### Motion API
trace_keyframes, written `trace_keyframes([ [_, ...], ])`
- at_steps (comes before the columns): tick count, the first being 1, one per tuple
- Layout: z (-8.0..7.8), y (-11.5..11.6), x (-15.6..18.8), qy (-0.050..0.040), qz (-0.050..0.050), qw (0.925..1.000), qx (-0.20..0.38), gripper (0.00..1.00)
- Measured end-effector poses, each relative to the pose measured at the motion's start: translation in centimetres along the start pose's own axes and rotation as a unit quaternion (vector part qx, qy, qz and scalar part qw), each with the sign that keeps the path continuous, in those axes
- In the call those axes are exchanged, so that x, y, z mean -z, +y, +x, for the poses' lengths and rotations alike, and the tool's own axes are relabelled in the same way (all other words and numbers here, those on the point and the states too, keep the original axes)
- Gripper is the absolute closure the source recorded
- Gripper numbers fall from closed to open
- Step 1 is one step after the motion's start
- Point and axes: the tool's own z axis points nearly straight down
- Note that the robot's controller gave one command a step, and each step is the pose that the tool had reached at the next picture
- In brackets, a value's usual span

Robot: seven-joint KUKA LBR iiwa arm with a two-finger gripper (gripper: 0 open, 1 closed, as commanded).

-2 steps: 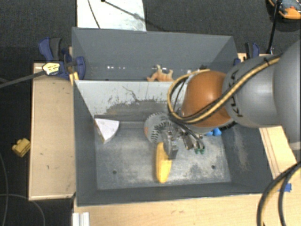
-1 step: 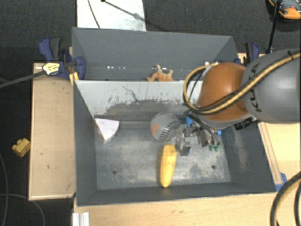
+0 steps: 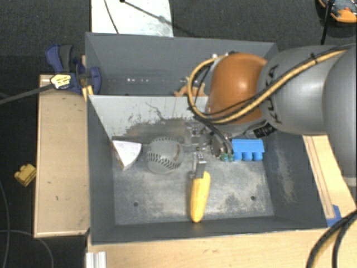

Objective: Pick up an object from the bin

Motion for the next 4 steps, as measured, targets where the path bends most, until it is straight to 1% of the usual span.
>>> trace_keyframes([
  [1,0.0,-0.1,0.0,0.0003,0.001,1.0,-0.001,0.0],
  [2,3.8,-1.4,-2.9,-0.0011,0.001,0.9988,0.049,0.0],
  [3,6.1,-2.8,-4.8,0.001,0.001,0.9995,0.031,0.0],
  [4,6.4,-3.2,-5.7,0.0024,0.001,0.9987,0.051,0.0],
])
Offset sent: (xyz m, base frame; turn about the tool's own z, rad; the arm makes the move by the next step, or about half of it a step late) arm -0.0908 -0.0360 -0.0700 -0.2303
